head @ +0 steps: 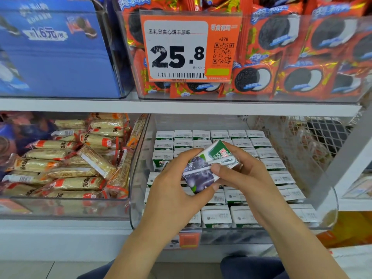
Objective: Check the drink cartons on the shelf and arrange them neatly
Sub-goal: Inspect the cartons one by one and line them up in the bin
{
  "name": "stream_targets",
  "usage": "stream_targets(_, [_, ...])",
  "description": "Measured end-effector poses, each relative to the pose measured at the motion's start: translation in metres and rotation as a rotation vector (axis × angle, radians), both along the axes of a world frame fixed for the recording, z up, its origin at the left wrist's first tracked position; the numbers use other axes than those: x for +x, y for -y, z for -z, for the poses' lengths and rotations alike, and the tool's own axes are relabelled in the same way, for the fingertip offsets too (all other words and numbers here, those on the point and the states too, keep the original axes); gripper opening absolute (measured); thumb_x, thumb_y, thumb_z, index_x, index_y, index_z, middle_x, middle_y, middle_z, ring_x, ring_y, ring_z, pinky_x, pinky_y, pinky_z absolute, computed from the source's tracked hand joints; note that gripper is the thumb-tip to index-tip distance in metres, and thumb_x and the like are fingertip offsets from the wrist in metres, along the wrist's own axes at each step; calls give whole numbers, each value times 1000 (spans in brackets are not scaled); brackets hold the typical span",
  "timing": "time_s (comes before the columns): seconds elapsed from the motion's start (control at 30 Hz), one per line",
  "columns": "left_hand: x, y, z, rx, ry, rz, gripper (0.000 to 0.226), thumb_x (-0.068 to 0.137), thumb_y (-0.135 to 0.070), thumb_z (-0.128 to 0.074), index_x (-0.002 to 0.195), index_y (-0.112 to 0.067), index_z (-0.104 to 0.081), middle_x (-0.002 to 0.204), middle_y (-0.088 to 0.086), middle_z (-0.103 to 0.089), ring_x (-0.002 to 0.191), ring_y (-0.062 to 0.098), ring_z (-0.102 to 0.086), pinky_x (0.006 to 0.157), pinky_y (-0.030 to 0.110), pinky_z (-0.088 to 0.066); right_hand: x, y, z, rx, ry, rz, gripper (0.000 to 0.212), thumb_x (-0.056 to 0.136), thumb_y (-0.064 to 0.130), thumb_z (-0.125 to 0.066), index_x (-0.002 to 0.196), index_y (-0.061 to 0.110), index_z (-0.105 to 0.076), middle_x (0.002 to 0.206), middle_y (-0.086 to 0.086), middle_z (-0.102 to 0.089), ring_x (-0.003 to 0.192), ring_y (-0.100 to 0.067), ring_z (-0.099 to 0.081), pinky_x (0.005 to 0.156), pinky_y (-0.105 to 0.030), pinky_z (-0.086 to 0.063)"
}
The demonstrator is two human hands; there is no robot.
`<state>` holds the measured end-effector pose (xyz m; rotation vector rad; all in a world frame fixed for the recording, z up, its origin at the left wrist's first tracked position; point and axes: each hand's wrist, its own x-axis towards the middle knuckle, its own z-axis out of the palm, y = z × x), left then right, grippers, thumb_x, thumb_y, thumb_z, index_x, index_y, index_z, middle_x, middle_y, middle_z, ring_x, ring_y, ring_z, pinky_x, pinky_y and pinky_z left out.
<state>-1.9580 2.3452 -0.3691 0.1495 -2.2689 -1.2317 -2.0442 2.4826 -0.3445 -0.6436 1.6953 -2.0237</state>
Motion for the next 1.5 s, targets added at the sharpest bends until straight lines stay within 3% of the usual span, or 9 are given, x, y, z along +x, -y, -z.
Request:
stream_targets(0.23, [1,-1,-1,-86,16,-36,59,71,-42,-76,120,-54,-46,114,-25,-57,104,0,-58,82,13,-48,1,4,2,26,-14,85,52,62,20,-74,113,20,-65,95,0,-74,83,-12,-71,65,-19,-54])
stream_targets(0.43, [-1,-2,2,-215,64,-100,54,70,-44,-73,120,-40,-52,106,-22,-54,95,0,-54,76,6,-42,2,5,5,119,-63,138,46,66,22,-78,109,31,-65,95,5,-74,88,-15,-69,70,-23,-57])
stream_targets(0.53, [-1,-2,-1,41,49,-77,48,68,-38,-82,111,-37,-59,100,-17,-62,90,-2,-59,71,7,-44,1,2,2,119,-69,71,57,62,32,-79,116,27,-64,104,3,-72,99,-20,-66,81,-30,-57])
stream_targets(0.63, [-1,2,-8,364,100,31,42,65,-39,-84,103,-38,-66,96,-16,-69,86,0,-65,68,9,-48,-3,-3,-1,53,-23,-45,53,73,21,-78,124,19,-61,112,-3,-70,103,-20,-66,82,-29,-56])
stream_targets(0.83, [1,2,-11,523,151,184,50,55,-49,-76,103,-39,-69,103,-7,-71,96,12,-68,82,31,-57,-3,-6,-2,27,33,-137,44,74,25,-74,117,17,-66,110,-6,-71,104,-22,-66,86,-28,-54])
stream_targets(1.07, [1,2,-12,544,161,225,42,64,-38,-78,106,-34,-70,102,-9,-73,95,10,-68,73,16,-53,-3,-5,1,18,9,-54,44,72,24,-72,115,17,-67,107,-6,-72,102,-22,-67,84,-26,-54])
stream_targets(1.23, [1,4,-13,420,224,273,43,77,-34,-70,118,-41,-62,115,-20,-67,109,1,-62,96,30,-49,-1,-3,0,71,-111,51,47,64,23,-79,109,30,-68,100,2,-72,97,-14,-66,75,-23,-54])
stream_targets(1.4, [0,4,-11,316,228,237,54,76,-36,-71,128,-39,-55,124,-23,-61,121,1,-53,108,38,-39,4,-2,0,123,-288,80,62,62,20,-80,120,27,-61,109,8,-69,106,-11,-62,92,-30,-49])
stream_targets(1.5, [0,5,-10,302,197,219,55,80,-23,-76,129,-35,-54,125,-21,-61,121,-1,-53,109,38,-39,6,-2,0,123,-338,57,65,64,10,-83,123,24,-59,113,7,-68,111,-12,-60,96,-31,-47])
